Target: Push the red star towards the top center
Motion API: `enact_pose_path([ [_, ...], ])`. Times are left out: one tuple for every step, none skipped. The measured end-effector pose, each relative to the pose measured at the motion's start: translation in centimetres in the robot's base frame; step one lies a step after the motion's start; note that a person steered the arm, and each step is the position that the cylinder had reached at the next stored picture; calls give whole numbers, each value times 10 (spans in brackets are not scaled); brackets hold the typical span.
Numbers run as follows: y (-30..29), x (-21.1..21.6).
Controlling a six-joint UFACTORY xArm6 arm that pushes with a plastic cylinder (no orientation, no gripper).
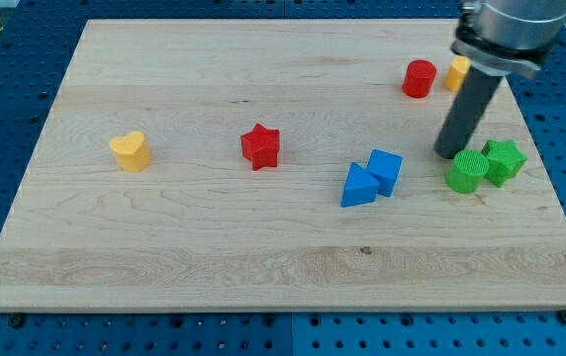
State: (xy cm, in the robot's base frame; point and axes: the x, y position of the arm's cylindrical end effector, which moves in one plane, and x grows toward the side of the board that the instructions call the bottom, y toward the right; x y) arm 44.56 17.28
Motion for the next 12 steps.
enact_pose_path([
  [-55, -4],
  [-107, -5],
  [-128, -3],
  [-143, 1],
  [-148, 13],
  [-153, 41],
  [-185, 59],
  [-235, 50],
  [-247, 20],
  [-247, -27],
  [-240, -51],
  [-240, -25],
])
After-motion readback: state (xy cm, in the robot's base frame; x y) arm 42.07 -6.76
